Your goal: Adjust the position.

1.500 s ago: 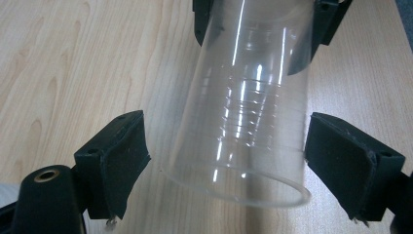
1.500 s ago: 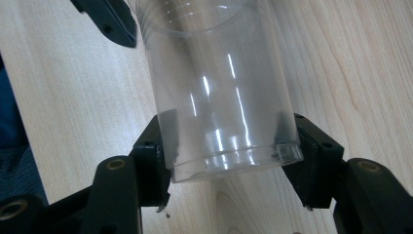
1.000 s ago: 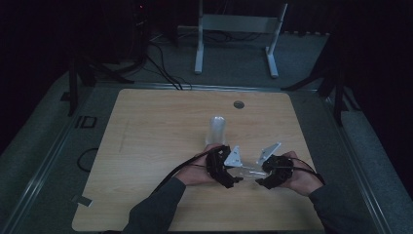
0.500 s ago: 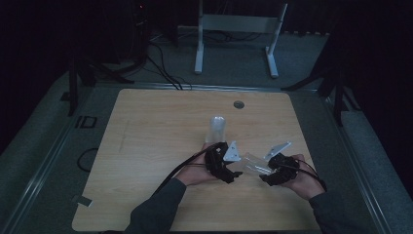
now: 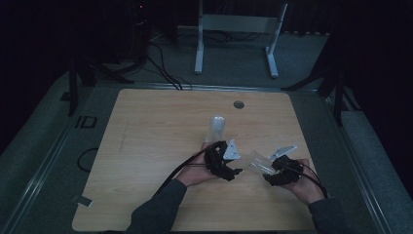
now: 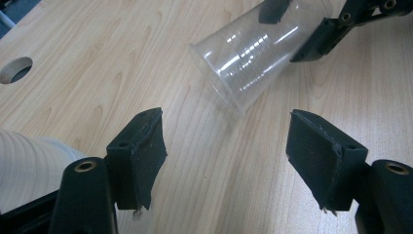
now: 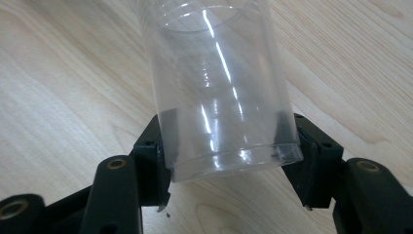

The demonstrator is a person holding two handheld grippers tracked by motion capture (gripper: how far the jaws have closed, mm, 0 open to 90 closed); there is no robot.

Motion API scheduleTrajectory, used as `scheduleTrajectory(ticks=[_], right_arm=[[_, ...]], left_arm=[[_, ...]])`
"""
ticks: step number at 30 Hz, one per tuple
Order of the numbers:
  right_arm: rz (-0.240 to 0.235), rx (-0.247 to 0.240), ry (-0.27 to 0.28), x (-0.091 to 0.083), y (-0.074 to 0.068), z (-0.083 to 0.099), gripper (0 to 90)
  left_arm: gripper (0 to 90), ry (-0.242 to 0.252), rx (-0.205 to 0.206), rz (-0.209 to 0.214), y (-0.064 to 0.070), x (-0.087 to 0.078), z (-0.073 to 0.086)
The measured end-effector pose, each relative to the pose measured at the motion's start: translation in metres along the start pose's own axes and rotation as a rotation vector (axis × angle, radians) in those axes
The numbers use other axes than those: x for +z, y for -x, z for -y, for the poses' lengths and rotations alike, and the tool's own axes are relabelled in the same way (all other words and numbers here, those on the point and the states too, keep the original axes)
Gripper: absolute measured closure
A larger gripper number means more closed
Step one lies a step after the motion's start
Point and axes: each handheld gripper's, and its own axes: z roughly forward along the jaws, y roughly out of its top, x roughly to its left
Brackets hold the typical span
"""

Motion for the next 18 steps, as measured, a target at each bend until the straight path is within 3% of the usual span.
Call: scheduleTrajectory(ticks=[11,18], right_arm=[[0.057,0.086,0.018,0.001,0.003,0.009,42.0],[0.068,0.144,0.036,0.003,0.005,0.014,42.0]], left_arm=[[30.5,-0.010,0.006,-0.008,0.002,0.004,0.001],[30.7,-0.007,0.002,-0.013,0.002,0.003,0.001]])
